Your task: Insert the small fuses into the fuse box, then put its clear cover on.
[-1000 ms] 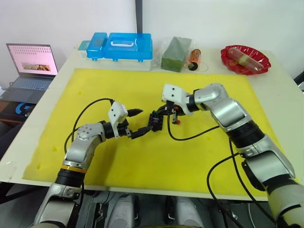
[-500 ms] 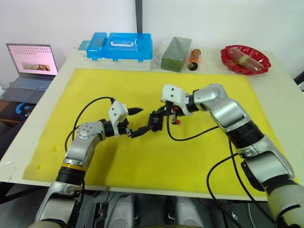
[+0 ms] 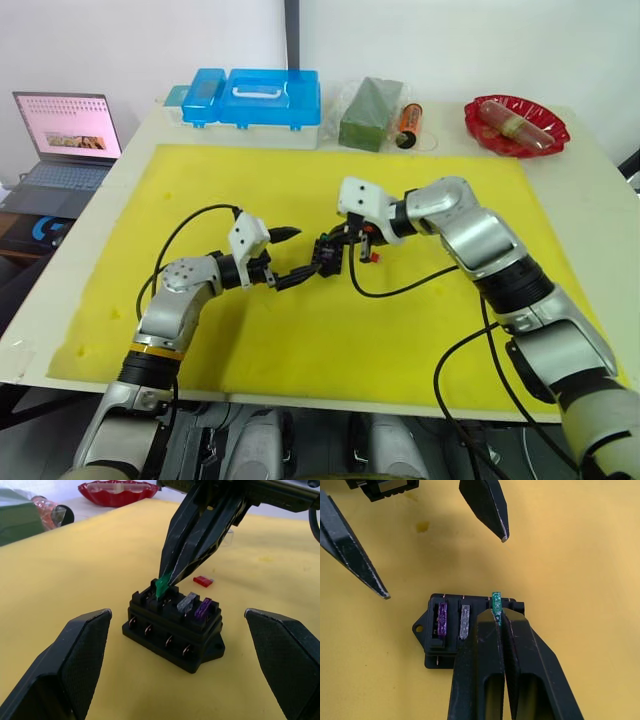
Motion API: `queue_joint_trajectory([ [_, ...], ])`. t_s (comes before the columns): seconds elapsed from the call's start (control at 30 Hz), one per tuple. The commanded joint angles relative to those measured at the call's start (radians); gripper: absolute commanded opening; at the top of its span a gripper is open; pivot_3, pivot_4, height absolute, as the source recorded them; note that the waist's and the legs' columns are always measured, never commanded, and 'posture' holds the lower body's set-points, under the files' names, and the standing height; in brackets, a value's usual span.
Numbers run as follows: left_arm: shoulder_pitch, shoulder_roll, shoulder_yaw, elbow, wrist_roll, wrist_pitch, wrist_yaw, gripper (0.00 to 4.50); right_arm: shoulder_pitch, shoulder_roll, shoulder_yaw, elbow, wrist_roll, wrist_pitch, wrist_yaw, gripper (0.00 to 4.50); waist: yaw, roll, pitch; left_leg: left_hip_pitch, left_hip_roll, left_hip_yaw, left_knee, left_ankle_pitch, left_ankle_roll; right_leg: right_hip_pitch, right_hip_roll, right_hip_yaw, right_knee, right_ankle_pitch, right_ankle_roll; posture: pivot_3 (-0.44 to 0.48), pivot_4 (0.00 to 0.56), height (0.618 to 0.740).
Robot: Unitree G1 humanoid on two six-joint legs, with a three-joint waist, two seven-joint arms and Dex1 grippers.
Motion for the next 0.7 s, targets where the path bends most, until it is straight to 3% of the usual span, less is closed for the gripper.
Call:
queue_joint_trajectory([
  [0.03,-0.008,0.001,0.013,-0.017,-0.001,-0.020,-0.002,4.50,-0.003,0.001,-0.026,-0.030,-0.007,-0.012,0.001,0.04,0.000,0.000,0.000,0.000,0.000,0.000,0.000,0.000,0.000,0.000,0.000,0.000,0.000,0.000,0.000,0.000,0.150,0.740],
  [0.7,-0.001,0.003,0.010,-0.029,0.003,-0.021,-0.003,4.50,0.008,0.017,-0.019,0.010,-0.043,-0.048,0.014,0.04,0.000,0.000,0.000,0.000,0.000,0.000,0.000,0.000,0.000,0.000,0.000,0.000,0.000,0.000,0.000,0.000,0.150,0.740],
])
